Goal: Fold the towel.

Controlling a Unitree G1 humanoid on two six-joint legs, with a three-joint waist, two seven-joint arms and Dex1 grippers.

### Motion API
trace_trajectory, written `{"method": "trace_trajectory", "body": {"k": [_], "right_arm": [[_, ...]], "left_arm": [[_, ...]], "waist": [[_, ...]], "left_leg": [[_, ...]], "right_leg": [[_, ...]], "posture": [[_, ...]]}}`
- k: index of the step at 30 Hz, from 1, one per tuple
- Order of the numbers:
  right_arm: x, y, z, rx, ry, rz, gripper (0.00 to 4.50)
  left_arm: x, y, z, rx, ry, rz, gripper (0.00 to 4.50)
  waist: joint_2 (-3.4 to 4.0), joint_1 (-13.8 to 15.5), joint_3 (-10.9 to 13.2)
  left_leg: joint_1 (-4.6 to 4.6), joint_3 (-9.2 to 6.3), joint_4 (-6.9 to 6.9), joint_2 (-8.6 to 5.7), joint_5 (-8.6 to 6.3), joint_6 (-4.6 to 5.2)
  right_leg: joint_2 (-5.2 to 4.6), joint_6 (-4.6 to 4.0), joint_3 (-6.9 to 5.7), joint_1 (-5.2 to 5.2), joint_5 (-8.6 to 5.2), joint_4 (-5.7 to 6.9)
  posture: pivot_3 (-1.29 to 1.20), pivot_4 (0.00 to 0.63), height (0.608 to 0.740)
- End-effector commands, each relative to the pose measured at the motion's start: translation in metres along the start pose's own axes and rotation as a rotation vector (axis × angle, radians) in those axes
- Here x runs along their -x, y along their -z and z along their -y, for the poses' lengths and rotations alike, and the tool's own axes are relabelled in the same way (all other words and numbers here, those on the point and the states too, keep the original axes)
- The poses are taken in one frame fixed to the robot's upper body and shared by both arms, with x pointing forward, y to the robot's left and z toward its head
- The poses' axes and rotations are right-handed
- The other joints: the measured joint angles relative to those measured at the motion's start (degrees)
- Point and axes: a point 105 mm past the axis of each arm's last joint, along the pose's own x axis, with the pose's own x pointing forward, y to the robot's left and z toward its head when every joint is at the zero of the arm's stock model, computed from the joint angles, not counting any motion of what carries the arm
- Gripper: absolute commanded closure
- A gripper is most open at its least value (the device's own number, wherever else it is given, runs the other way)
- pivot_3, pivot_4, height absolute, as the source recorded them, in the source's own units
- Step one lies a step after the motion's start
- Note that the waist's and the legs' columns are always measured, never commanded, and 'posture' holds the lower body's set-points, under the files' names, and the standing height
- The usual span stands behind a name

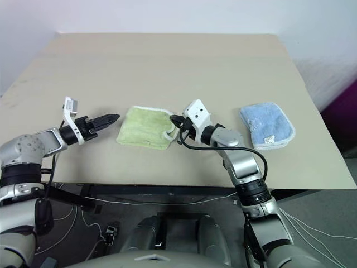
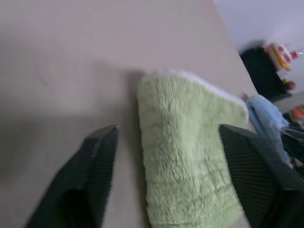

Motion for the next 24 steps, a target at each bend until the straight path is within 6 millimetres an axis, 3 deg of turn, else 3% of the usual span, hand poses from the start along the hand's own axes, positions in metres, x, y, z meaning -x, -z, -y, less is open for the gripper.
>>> {"method": "trace_trajectory", "body": {"k": [1,10,17,20,24], "right_arm": [[0.001,-0.015,-0.004,0.032,0.001,0.052,4.5],[0.007,-0.014,-0.009,0.034,0.01,0.056,4.5],[0.011,-0.011,-0.014,0.031,0.016,0.043,4.5],[0.011,-0.01,-0.016,0.031,0.013,0.04,4.5],[0.009,-0.011,-0.017,0.031,0.013,0.039,4.5]], "left_arm": [[-0.006,0.002,0.009,-0.02,0.045,-0.068,0.04],[-0.028,0.052,0.01,-0.061,0.107,-0.319,0.04],[-0.039,0.05,0.03,-0.018,0.224,-0.295,0.04],[-0.042,0.052,0.037,-0.01,0.253,-0.301,0.62],[-0.042,0.057,0.037,0.005,0.253,-0.306,1.97]], "waist": [[0.0,-0.06,0.0],[0.02,0.21,-0.01],[0.04,0.59,-0.03],[0.03,0.52,-0.02],[0.03,0.09,-0.02]], "left_leg": [[0.0,0.0,0.0,0.0,0.0,0.0],[0.0,0.01,-0.01,-0.01,0.0,0.0],[0.01,-0.02,0.02,-0.07,0.0,0.01],[0.01,-0.03,0.05,-0.08,-0.01,0.03],[0.01,-0.03,0.03,-0.04,-0.01,0.02]], "right_leg": [[0.0,0.0,0.01,0.0,0.0,0.0],[-0.01,0.0,0.02,0.02,0.0,-0.02],[-0.07,0.0,-0.02,0.08,0.0,-0.03],[-0.08,0.0,-0.03,0.12,0.0,-0.03],[-0.03,0.0,-0.02,0.07,0.0,-0.02]], "posture": [[0.0,0.15,0.74],[0.0,0.15,0.74],[0.0,0.15,0.74],[0.0,0.15,0.74],[0.0,0.15,0.74]]}}
